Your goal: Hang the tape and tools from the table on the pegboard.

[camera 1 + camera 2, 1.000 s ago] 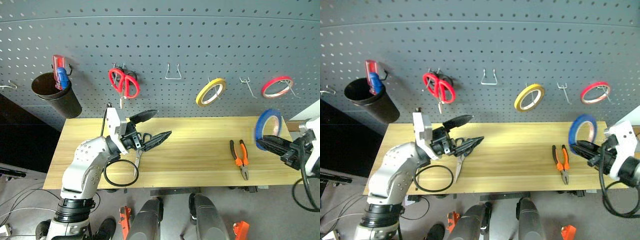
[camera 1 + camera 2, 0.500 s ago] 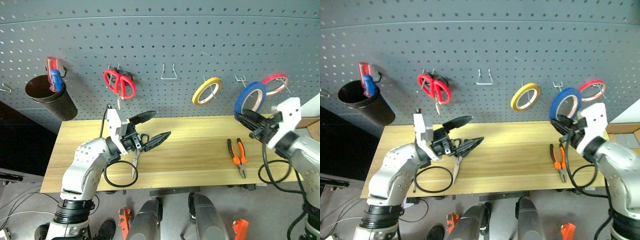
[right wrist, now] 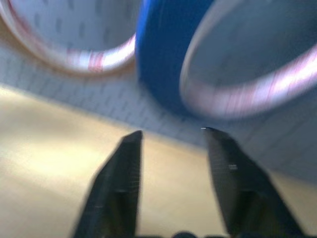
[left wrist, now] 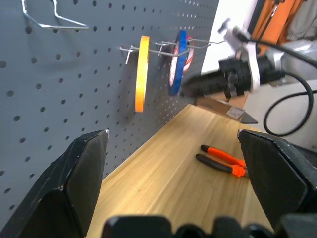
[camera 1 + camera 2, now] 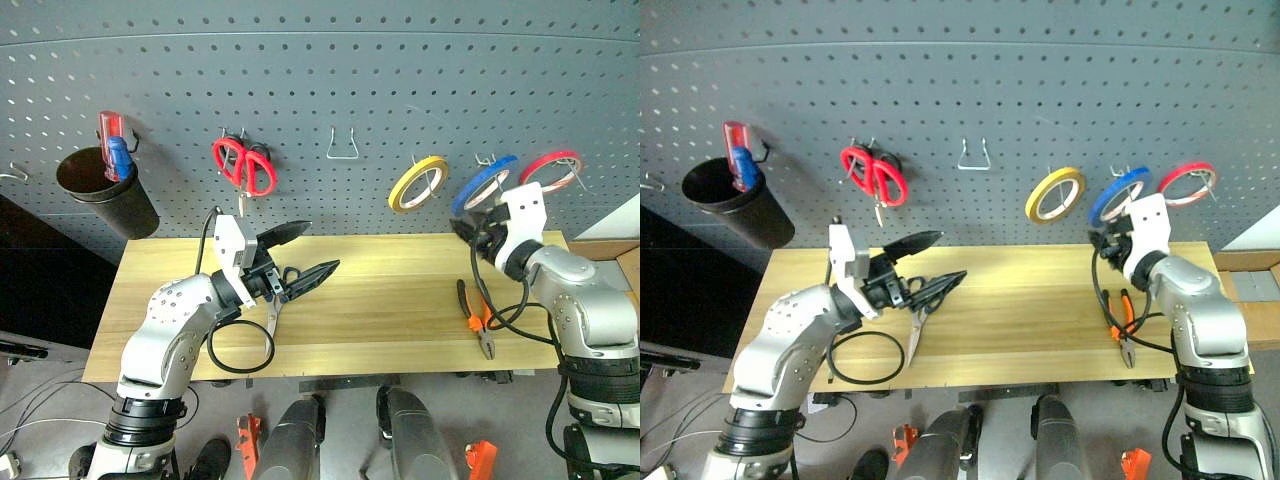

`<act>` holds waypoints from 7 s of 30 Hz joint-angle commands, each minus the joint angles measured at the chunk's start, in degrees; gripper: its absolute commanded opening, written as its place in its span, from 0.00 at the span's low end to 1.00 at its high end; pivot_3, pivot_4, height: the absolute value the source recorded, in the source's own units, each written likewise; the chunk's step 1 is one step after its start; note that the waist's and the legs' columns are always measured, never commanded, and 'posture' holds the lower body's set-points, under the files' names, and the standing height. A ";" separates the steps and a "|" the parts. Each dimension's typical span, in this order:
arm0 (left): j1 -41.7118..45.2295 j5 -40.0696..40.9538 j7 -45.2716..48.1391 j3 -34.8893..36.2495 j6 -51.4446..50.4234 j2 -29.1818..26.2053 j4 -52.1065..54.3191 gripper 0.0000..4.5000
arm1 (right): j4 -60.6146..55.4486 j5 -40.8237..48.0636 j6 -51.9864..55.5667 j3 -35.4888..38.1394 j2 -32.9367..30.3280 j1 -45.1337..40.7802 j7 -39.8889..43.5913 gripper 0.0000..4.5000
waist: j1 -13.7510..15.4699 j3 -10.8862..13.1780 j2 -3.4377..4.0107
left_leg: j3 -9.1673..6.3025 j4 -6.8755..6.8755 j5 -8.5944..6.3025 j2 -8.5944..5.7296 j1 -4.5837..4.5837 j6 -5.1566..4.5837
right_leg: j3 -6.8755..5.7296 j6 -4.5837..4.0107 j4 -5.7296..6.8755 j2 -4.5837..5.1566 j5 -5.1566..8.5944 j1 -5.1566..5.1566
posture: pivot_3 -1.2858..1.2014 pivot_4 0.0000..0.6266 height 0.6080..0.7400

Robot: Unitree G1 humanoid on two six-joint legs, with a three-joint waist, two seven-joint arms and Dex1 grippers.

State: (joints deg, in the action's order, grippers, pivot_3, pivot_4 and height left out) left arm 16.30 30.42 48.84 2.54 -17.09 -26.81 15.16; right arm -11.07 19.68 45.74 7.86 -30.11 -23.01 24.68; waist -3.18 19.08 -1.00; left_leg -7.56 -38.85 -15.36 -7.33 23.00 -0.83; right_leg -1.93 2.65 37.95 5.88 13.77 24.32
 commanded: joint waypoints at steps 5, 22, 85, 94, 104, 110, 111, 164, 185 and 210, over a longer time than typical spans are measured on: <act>-0.75 0.52 0.60 -0.63 -1.01 -0.81 1.96 1.00 | -11.63 8.08 10.27 6.90 -7.60 7.13 6.24 0.98 | -0.01 -0.05 0.09 | 0.02 0.01 0.00 0.02 -0.01 0.00 | 0.02 0.00 0.04 -0.03 0.00 0.03 | 0.44 0.45 1.00; -9.11 -0.18 6.78 -3.42 -5.53 -8.85 6.67 1.00 | 6.95 0.23 38.37 1.85 -4.16 -2.08 -7.95 0.98 | -1.14 -0.91 0.06 | 0.16 0.06 0.02 0.03 -0.03 -0.08 | 0.18 -0.17 0.01 -0.03 -0.12 0.05 | 0.45 0.45 1.00; -10.82 -7.88 -18.02 7.09 17.14 12.53 10.18 1.00 | 1.11 6.08 -19.51 -8.53 16.17 -34.34 6.42 0.47 | 1.28 -1.24 -0.21 | 0.37 -0.06 0.08 0.14 1.01 -0.10 | 0.12 -0.03 -0.60 -0.19 -0.72 1.14 | 0.49 0.39 1.00; -13.02 -9.62 -19.04 5.32 18.74 11.36 12.11 1.00 | 9.62 -2.71 -31.26 -12.25 20.05 -34.62 5.74 0.47 | 1.37 -1.59 -0.42 | 0.69 -0.09 0.14 0.10 0.82 -0.09 | 0.79 -0.04 0.03 -0.26 -0.72 1.34 | 0.50 0.38 1.00; -14.10 -7.80 -20.10 3.87 16.21 10.75 12.89 1.00 | 17.15 -8.11 -40.78 -12.14 23.08 -31.89 2.27 0.47 | 1.28 -1.93 -0.64 | 1.19 -0.08 0.14 0.15 0.85 -0.10 | 1.28 -0.03 0.15 -0.37 -0.73 1.70 | 0.51 0.38 1.00; -13.99 -7.02 -20.65 3.95 15.29 10.38 13.50 1.00 | 20.64 -12.83 -45.42 -12.71 24.24 -29.61 -1.33 0.47 | 1.31 -2.13 -0.64 | 1.30 -0.06 0.14 0.36 0.84 -0.10 | 1.31 -0.06 0.15 -0.58 -0.75 1.73 | 0.51 0.40 1.00; -13.95 -6.99 -20.70 3.91 15.18 10.30 13.54 1.00 | 20.69 -13.14 -45.54 -12.90 24.41 -29.25 -1.37 0.47 | 1.30 -2.13 -0.64 | 1.32 -0.07 0.14 0.35 0.84 -0.10 | 1.31 -0.07 0.14 -0.58 -0.76 1.73 | 0.51 0.40 1.00; -13.08 -11.39 -39.35 0.38 -45.22 4.12 3.23 1.00 | -12.21 6.79 -5.33 -20.43 -3.95 0.28 26.51 1.00 | 2.11 -6.39 -0.60 | 1.50 0.05 -0.11 0.74 -0.19 -0.36 | 1.39 -0.02 -0.22 -0.84 -0.85 0.60 | 0.51 0.34 1.00; -1.57 -16.63 -41.52 -2.38 -45.34 10.57 -13.08 1.00 | -14.07 7.67 -2.96 -19.25 -4.41 1.43 25.49 1.00 | 3.05 -6.39 -0.61 | 1.51 0.04 -0.06 0.73 -0.16 -0.19 | 1.39 -0.02 -0.27 -0.82 -0.85 0.60 | 0.49 0.34 1.00; -4.75 -22.18 -41.05 -2.69 -40.24 8.99 -11.92 0.10 | -14.36 8.81 -1.09 -18.51 -4.08 1.34 23.83 1.00 | 2.84 -6.36 -0.62 | 1.49 0.05 -0.09 0.74 -0.13 -0.18 | 1.39 -0.02 -0.30 -0.82 -0.85 0.62 | 0.50 0.37 1.00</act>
State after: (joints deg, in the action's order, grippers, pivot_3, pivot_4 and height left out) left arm 12.64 9.50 7.61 0.17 -59.30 -16.61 -0.19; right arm -24.00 27.20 44.82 -12.42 -34.30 -21.03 48.47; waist -0.35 12.71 -1.62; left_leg -6.07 -38.80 -15.45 -6.59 22.87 -1.01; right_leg -0.53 2.63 37.64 5.06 12.92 24.95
